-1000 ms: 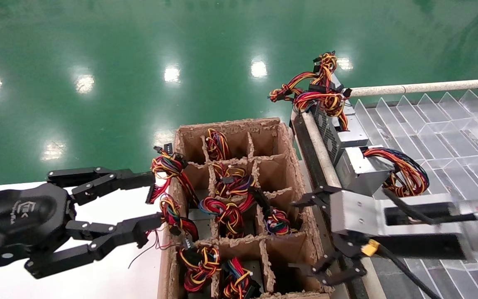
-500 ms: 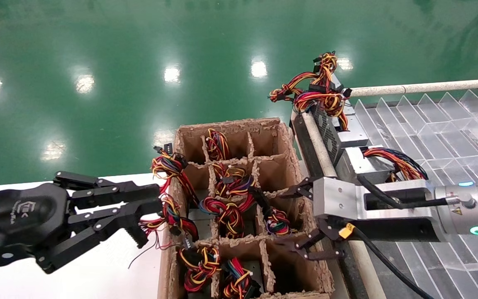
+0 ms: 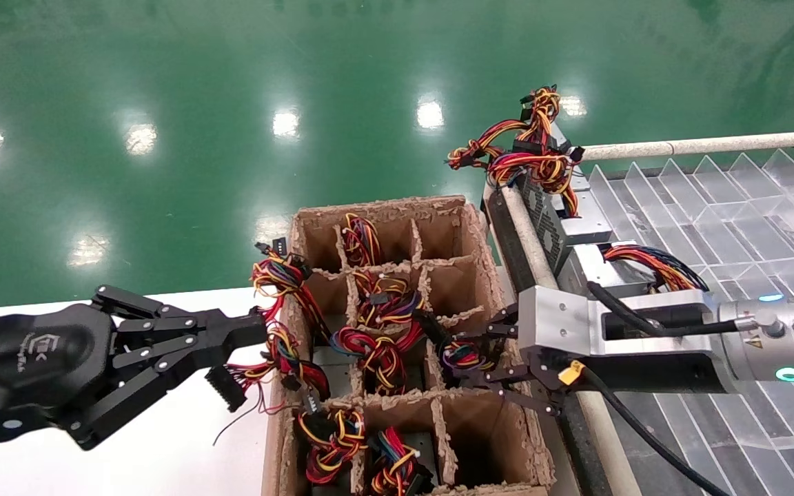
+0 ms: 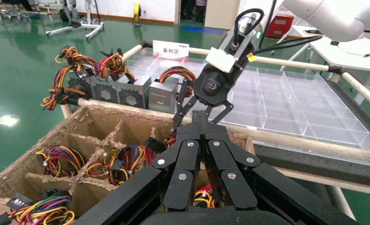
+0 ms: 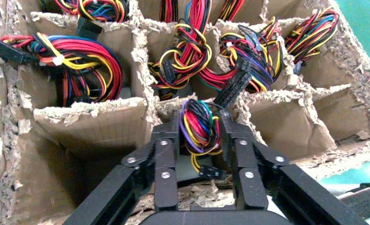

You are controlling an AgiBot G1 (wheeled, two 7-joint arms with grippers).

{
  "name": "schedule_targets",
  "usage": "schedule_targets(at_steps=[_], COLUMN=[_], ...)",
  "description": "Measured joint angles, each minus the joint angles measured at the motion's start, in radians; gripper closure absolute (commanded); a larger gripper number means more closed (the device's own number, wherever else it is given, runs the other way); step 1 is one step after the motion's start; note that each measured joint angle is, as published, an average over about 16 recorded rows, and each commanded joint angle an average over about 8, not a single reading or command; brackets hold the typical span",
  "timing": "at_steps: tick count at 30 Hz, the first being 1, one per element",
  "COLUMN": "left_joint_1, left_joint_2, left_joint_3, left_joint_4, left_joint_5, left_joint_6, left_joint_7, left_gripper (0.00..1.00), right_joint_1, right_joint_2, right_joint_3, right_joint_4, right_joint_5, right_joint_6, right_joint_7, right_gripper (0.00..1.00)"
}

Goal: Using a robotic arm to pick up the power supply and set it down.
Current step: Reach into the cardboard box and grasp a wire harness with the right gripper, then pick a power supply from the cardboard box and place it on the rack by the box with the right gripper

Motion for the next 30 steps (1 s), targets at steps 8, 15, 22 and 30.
schedule_targets(at_steps=[8,15,22,30], left_joint_1=[0.0,0.0,0.0,0.0], left_joint_2=[0.0,0.0,0.0,0.0], left_joint_3=[0.0,0.0,0.0,0.0], left_joint_4=[0.0,0.0,0.0,0.0], left_joint_5=[0.0,0.0,0.0,0.0], left_joint_6=[0.0,0.0,0.0,0.0], left_joint_7=[0.0,0.0,0.0,0.0], left_gripper=[1.0,1.0,1.0,1.0], right_joint_1=[0.017,0.044,0.111,0.233], right_joint_2=[0.0,0.005,0.02,0.068], right_joint_3=[-0.007,-0.007,0.011,0.062], right_joint_4=[0.003,0.009,0.015,0.02], right_joint_5=[-0.018,-0.026,-0.001,0.103], right_joint_6=[-0.011,-0.029,-0.07,-0.133], right_joint_7=[-0.016,-0.074,-0.15,-0.235], right_gripper=[1.0,1.0,1.0,1.0])
